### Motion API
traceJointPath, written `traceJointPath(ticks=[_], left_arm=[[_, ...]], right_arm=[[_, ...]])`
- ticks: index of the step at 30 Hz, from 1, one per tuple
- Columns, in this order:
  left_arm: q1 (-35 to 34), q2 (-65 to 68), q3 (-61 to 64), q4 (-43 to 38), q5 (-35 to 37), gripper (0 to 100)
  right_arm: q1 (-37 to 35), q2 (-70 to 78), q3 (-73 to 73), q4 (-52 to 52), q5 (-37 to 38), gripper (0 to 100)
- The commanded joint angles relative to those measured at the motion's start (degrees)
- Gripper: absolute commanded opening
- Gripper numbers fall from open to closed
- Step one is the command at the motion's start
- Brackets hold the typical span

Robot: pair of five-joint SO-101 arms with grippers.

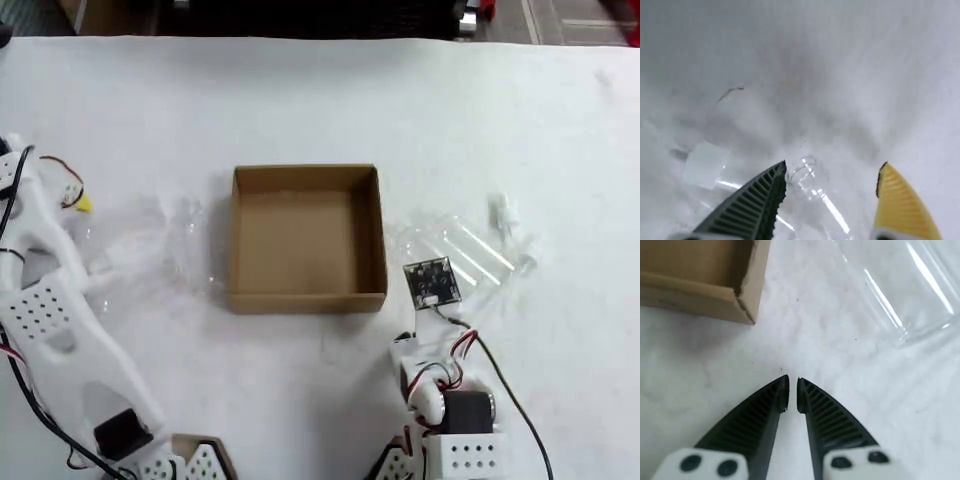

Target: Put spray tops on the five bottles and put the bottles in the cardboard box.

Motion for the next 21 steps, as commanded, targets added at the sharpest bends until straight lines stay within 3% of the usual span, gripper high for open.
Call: traceJointPath(ticks=[1,9,21], left_arm=[[0.7,1.2,-9.4,-0.9,0.5,28],[1.2,5.1,-24.3,-0.6,0.3,28],[-0.5,7.4,-26.5,8.0,0.5,28]], right_arm=[[0.5,-0.5,0.5,0.1,0.0,1.7],[0.5,-0.5,0.5,0.1,0.0,1.7],[0.5,-0.5,0.5,0.1,0.0,1.7]])
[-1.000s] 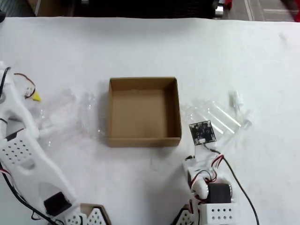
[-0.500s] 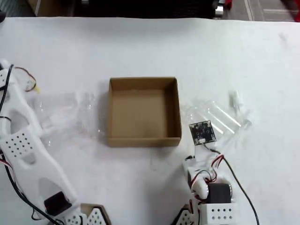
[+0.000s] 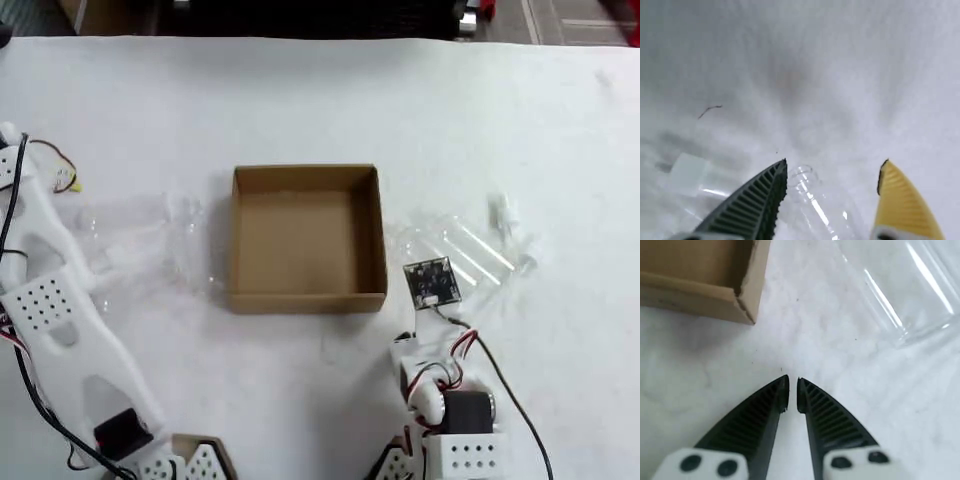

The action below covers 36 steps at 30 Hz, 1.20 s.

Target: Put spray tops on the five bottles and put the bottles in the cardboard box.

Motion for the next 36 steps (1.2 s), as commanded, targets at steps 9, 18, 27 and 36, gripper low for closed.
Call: traceJointPath(ticks=[9,18,27,36], left_arm=[[-2.5,-8.1,10.8,1.8,0.3,28],[1.2,-9.3,13.8,0.4,0.6,28],[1.5,-9.2,13.9,-0.4,3.3,11],[1.7,-9.3,6.6,1.6,3.1,2]], right_arm=[[0.5,-0.5,0.5,0.1,0.0,1.7],[0.5,-0.5,0.5,0.1,0.0,1.7],[0.5,-0.5,0.5,0.1,0.0,1.7],[0.5,-0.5,0.5,0.1,0.0,1.7]])
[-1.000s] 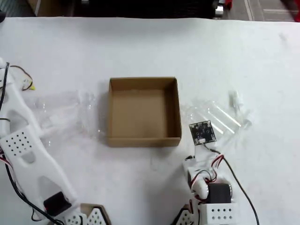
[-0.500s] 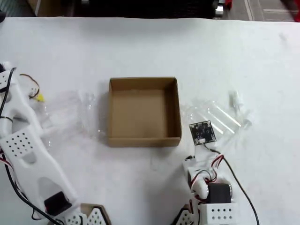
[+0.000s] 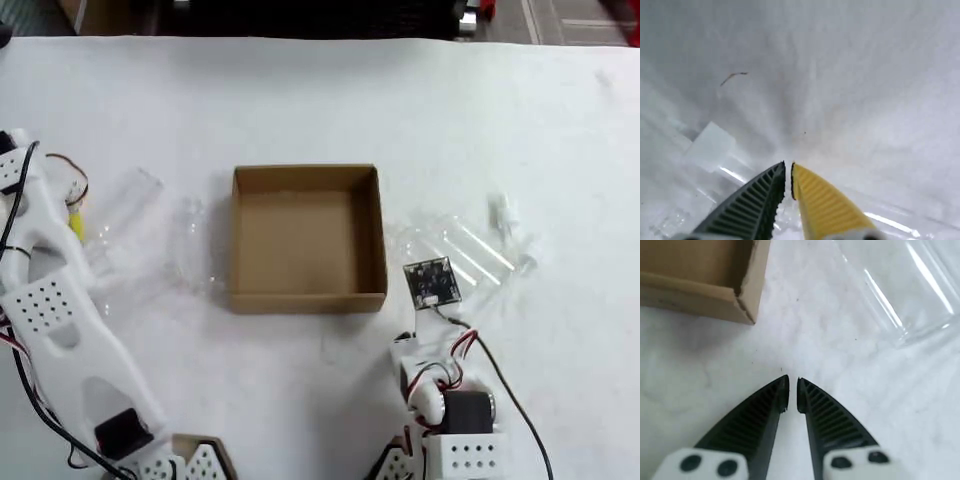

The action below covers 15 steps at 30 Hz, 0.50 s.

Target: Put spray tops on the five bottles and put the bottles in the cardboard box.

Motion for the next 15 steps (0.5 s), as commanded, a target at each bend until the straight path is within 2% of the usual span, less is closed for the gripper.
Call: traceJointPath(ticks=[1,5,8,12,15], left_arm=[[0.8,-4.6,-7.1,1.1,0.4,2],[1.4,-4.6,-7.9,1.2,0.3,2],[1.1,-6.4,-9.0,1.3,-6.0,2],[0.1,-15.3,-8.4,1.3,-21.3,2],[0.7,-21.8,-8.9,0.9,-44.3,6]], right_arm=[[0.5,-0.5,0.5,0.1,0.0,1.7],[0.5,-0.5,0.5,0.1,0.0,1.7],[0.5,-0.5,0.5,0.1,0.0,1.7],[0.5,-0.5,0.5,0.1,0.0,1.7],[0.5,-0.5,0.5,0.1,0.0,1.7]])
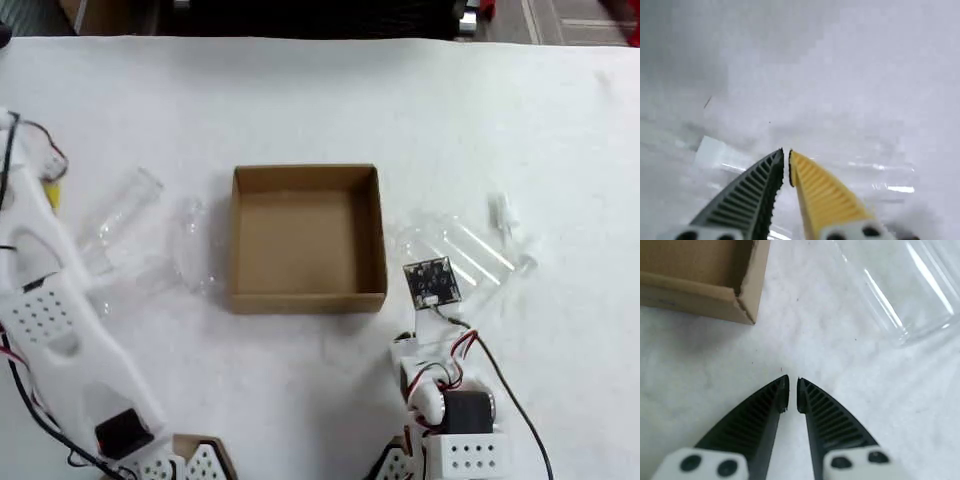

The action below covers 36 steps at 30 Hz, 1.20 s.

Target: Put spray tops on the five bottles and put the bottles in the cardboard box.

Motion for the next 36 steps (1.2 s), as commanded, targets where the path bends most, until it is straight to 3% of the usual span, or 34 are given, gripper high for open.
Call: traceJointPath(ticks=[1,4,7,10,15,20,22,30,36], left_arm=[[1.0,-13.7,-3.0,0.1,-35.1,8],[3.8,-16.7,-0.6,0.5,-57.2,11],[3.3,-16.6,8.1,0.4,-66.7,13],[2.2,-16.0,16.4,-0.4,-69.4,15],[1.0,-15.8,19.7,-1.9,-70.7,25],[0.6,-15.4,22.7,-0.4,-83.9,25],[0.2,-15.4,25.0,-2.5,-86.0,24],[0.0,-15.3,36.8,-16.9,-86.4,22],[0.7,-15.3,38.6,-19.0,-86.3,22]], right_arm=[[0.5,-0.5,0.5,0.1,0.0,1.7],[0.5,-0.5,0.5,0.1,0.0,1.7],[0.5,-0.5,0.5,0.1,0.0,1.7],[0.5,-0.5,0.5,0.1,0.0,1.7],[0.4,-0.5,0.5,0.1,0.0,1.7],[0.4,-0.5,0.5,0.1,0.0,1.7],[0.5,-0.5,0.5,0.1,0.0,1.7],[0.5,-0.5,0.5,0.1,0.0,1.7],[0.4,-0.5,0.5,0.1,0.0,1.7]])
